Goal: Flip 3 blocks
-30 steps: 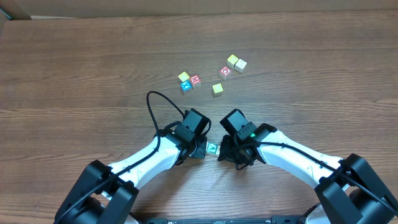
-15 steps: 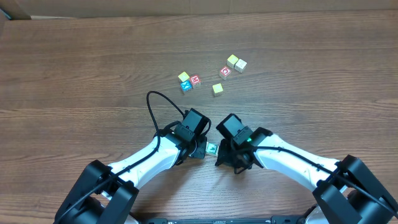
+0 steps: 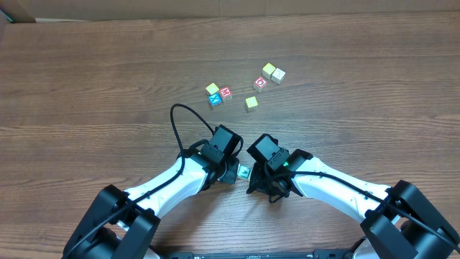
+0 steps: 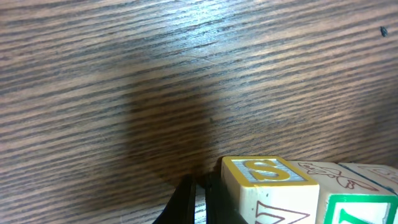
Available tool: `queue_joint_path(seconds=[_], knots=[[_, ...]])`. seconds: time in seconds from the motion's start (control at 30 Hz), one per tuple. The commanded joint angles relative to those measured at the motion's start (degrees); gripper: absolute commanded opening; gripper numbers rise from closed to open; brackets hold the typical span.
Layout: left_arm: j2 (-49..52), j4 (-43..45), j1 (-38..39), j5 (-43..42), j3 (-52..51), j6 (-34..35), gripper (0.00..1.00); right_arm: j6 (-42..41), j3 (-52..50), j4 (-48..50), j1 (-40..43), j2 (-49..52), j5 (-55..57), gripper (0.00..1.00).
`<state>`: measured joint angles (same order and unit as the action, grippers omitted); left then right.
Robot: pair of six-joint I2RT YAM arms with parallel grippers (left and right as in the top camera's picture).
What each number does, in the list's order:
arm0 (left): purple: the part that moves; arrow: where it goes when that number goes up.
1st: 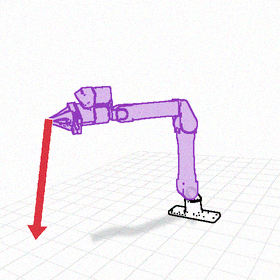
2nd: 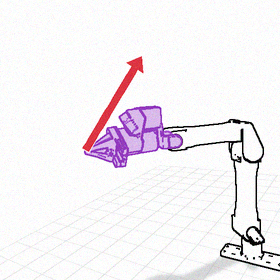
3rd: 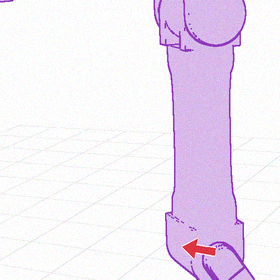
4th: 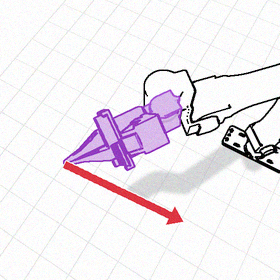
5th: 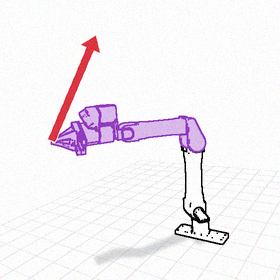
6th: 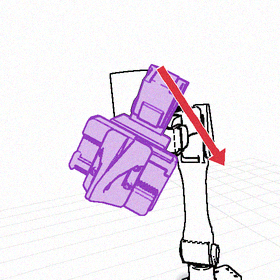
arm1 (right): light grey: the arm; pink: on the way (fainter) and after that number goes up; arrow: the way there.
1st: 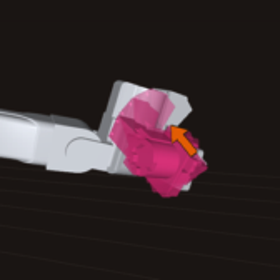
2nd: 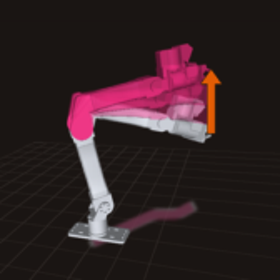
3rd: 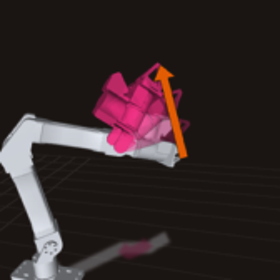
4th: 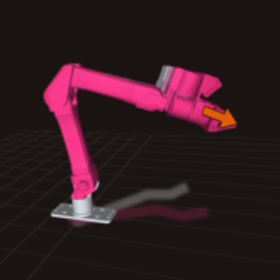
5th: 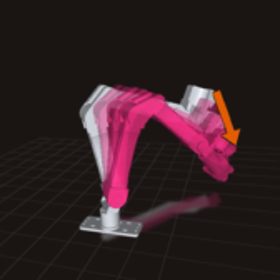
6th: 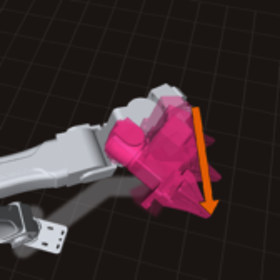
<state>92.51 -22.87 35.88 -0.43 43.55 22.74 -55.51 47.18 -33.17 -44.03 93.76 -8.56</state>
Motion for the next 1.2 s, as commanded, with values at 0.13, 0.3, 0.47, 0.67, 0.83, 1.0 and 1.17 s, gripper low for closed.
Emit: queue_joint_path(seconds=[0.13, 0.3, 0.47, 0.67, 0.83, 1.0, 1.17], knots=[[2.0, 0.5, 1.6, -10.1, 0.5, -3.5, 0.04, -0.3, 1.8, 4.4, -2.0, -1.0, -4.8, 0.04], [2.0, 0.7, 1.6, -10.1, 0.5, -3.5, 0.04, -0.7, 1.8, 4.4, -2.0, -0.9, -5.0, 0.04], [2.0, 0.7, 1.6, -10.2, 0.5, -3.3, 0.04, -0.7, 1.8, 4.4, -2.0, -0.9, -5.0, 0.04], [2.0, 0.9, 1.6, -10.2, 0.5, -3.5, 0.04, -1.4, 1.8, 4.3, -2.0, -0.9, -5.2, 0.04], [2.0, 0.9, 1.6, -10.2, 0.5, -3.5, 0.04, -1.4, 1.8, 4.3, -2.1, -0.9, -5.2, 0.04], [2.0, 1.1, 1.6, -10.2, 0.5, -3.5, 0.04, -1.6, 1.8, 4.4, -2.5, -1.0, -5.2, 0.04], [2.0, 1.1, 1.6, -10.2, 0.5, -3.5, 0.04, -1.8, 1.8, 4.4, -2.9, -0.9, -5.1, 0.04]])
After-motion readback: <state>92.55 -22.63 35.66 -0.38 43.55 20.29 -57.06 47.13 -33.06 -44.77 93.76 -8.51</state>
